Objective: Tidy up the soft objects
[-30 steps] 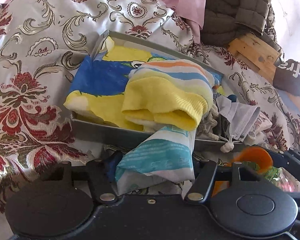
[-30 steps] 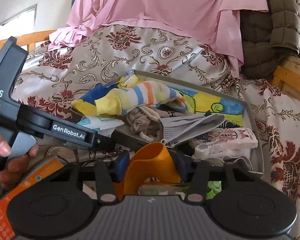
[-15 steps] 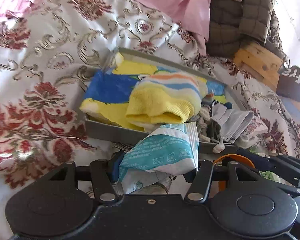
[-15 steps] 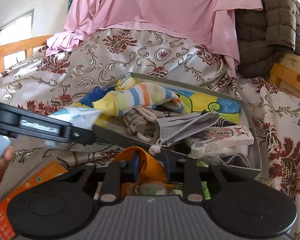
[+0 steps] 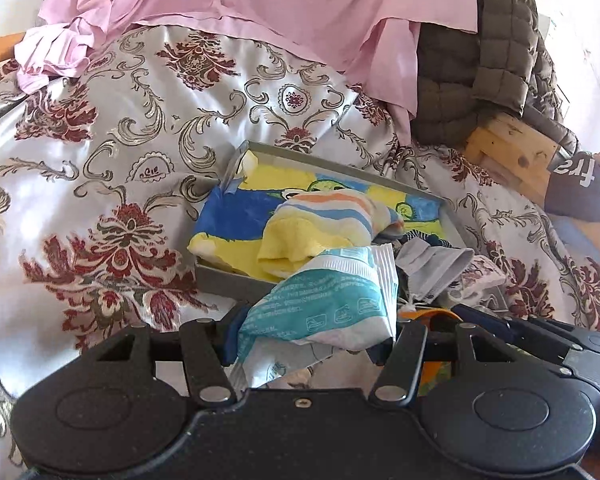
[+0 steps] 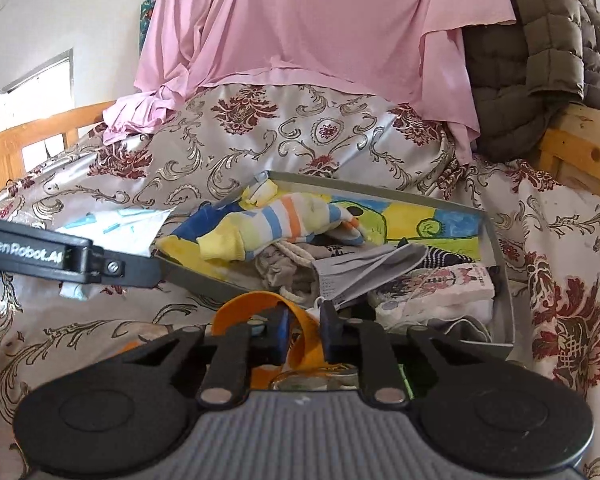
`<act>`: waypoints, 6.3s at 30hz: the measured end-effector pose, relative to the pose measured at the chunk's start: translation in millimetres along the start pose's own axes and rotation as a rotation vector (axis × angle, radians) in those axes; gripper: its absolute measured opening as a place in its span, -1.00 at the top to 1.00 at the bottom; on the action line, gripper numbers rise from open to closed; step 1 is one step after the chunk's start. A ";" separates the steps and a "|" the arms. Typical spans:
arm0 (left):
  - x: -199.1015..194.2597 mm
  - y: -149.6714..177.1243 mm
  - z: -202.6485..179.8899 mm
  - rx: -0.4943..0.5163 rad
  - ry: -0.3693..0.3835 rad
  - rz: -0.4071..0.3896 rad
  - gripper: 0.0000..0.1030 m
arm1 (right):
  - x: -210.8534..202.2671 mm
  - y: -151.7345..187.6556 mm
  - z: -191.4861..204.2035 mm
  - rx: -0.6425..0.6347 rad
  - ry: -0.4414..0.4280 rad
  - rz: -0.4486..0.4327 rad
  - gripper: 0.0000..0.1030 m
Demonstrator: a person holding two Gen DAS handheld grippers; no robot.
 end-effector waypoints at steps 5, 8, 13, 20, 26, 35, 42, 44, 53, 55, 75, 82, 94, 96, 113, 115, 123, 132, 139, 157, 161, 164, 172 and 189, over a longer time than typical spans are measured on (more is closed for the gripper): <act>-8.1 0.5 -4.1 -0.005 -0.005 -0.004 -0.15 | -4.6 -4.7 -0.7 0.009 -0.003 -0.026 0.73; -11.9 -5.1 -9.1 0.004 0.006 -0.016 -0.15 | -6.3 -12.8 -8.3 0.045 -0.001 -0.060 0.73; -5.7 -39.3 -22.6 0.006 0.015 -0.060 -0.15 | -3.5 -46.4 -39.8 0.116 0.014 -0.167 0.73; 29.9 -89.4 -53.0 0.076 -0.020 -0.136 -0.16 | 13.8 -74.4 -102.5 0.268 0.053 -0.228 0.73; 78.0 -96.5 -76.5 0.147 -0.059 -0.083 -0.16 | 37.1 -62.4 -135.4 0.361 0.101 -0.128 0.72; 107.4 -77.4 -97.2 0.229 -0.089 0.027 -0.24 | 37.5 -49.5 -136.1 0.413 0.081 -0.084 0.60; 108.0 -77.6 -96.5 0.199 -0.101 0.079 -0.51 | 20.8 -54.8 -132.4 0.428 0.062 -0.108 0.43; 108.6 -79.3 -96.6 0.190 -0.106 0.072 -0.52 | 14.9 -57.1 -132.1 0.428 0.054 -0.122 0.37; 122.6 -94.6 -114.4 0.236 -0.162 0.004 -0.67 | 0.7 -57.3 -148.4 0.459 0.070 -0.165 0.01; 121.2 -97.0 -117.3 0.224 -0.158 -0.011 -0.73 | -1.8 -55.2 -151.2 0.481 0.068 -0.169 -0.02; 30.7 -110.5 -88.4 0.029 -0.130 -0.201 -0.98 | -69.3 -65.6 -116.1 0.401 0.083 -0.270 -0.54; -34.8 -92.5 -84.5 0.061 -0.132 -0.266 -0.98 | -110.7 -62.2 -78.8 0.341 0.086 -0.314 -0.78; -124.0 -42.9 -69.5 0.100 -0.171 -0.315 -0.98 | -178.7 -40.0 -24.3 0.258 0.122 -0.389 -0.97; -136.1 -34.3 -65.4 0.097 -0.174 -0.322 -0.98 | -186.7 -34.0 -17.6 0.252 0.124 -0.393 -0.99; -208.1 34.2 -34.9 0.041 -0.214 -0.364 -0.99 | -225.1 11.6 27.4 0.225 0.130 -0.363 -0.99; -213.6 42.6 -30.4 0.029 -0.220 -0.365 -0.99 | -229.3 17.1 32.6 0.221 0.130 -0.360 -0.99; -228.3 68.3 -16.1 0.040 -0.233 -0.358 -0.99 | -238.7 30.1 45.2 0.222 0.134 -0.335 -0.99; -236.4 86.9 -2.2 0.033 -0.241 -0.351 -0.99 | -246.5 38.4 55.2 0.199 0.149 -0.324 -0.99; -238.8 91.4 5.7 0.009 -0.237 -0.354 -0.99 | -248.7 44.3 63.3 0.187 0.158 -0.311 -0.99; -234.9 109.2 24.8 -0.017 -0.274 -0.314 -0.99 | -252.5 56.5 65.9 0.239 0.196 -0.276 -0.99; -235.0 112.5 25.9 -0.015 -0.283 -0.306 -0.99 | -250.5 58.2 68.5 0.229 0.199 -0.255 -0.99; -234.2 114.6 26.8 -0.008 -0.294 -0.299 -0.99 | -248.6 59.0 69.2 0.229 0.200 -0.241 -0.99; -233.9 117.5 28.8 0.004 -0.313 -0.294 -0.99 | -243.5 61.6 69.7 0.232 0.201 -0.206 -0.99; -227.0 122.0 30.9 0.022 -0.357 -0.264 -0.99 | -228.0 69.9 68.1 0.251 0.195 -0.104 -0.99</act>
Point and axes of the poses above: each gripper's, at about its wrist camera, not at the fingertips, and x roughly the way its jaws point, z to its left, y to its underside, the point moved 6 cm from there along x, roughly the way its jaws point, and after that the axes turned 12 degrees about -y, right-handed, at the moved point
